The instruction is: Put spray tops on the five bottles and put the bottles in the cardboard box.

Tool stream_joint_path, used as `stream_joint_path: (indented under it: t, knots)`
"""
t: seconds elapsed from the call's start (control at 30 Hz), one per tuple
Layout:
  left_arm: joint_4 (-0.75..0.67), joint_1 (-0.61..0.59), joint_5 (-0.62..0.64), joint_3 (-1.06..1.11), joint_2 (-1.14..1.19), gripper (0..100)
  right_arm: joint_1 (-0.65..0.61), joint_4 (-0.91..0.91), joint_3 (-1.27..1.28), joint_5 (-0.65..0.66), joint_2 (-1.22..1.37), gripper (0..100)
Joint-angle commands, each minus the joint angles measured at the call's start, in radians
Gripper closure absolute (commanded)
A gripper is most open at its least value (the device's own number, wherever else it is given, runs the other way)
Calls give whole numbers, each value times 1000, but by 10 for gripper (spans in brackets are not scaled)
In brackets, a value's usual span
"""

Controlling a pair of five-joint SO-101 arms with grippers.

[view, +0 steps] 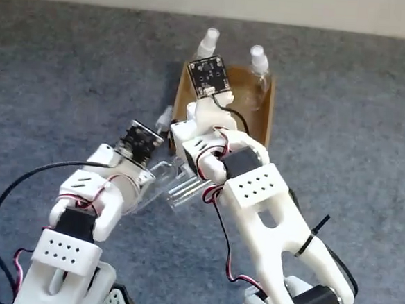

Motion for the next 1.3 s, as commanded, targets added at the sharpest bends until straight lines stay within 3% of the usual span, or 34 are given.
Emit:
stream_joint_path:
  t: [0.0,0.43,0.6,0.7,0.97,1.13,1.27]
  knots:
    - [-8,111,-11,-10,-2,691,-8,71,4,-5,2,993]
    - [-75,156,-5,-7,-1,695,-104,197,28,-54,-176,994]
    - [-78,217,-5,-10,-2,771,-113,309,71,-44,-286,994]
    - [-75,302,-5,-27,-2,777,-68,363,84,-18,-309,994]
    - [-75,466,-5,-104,8,779,202,545,91,256,-309,994]
    - [-77,433,-5,-58,8,779,318,549,150,437,-309,976]
    - [-75,335,-5,-33,7,778,321,550,160,411,-309,796]
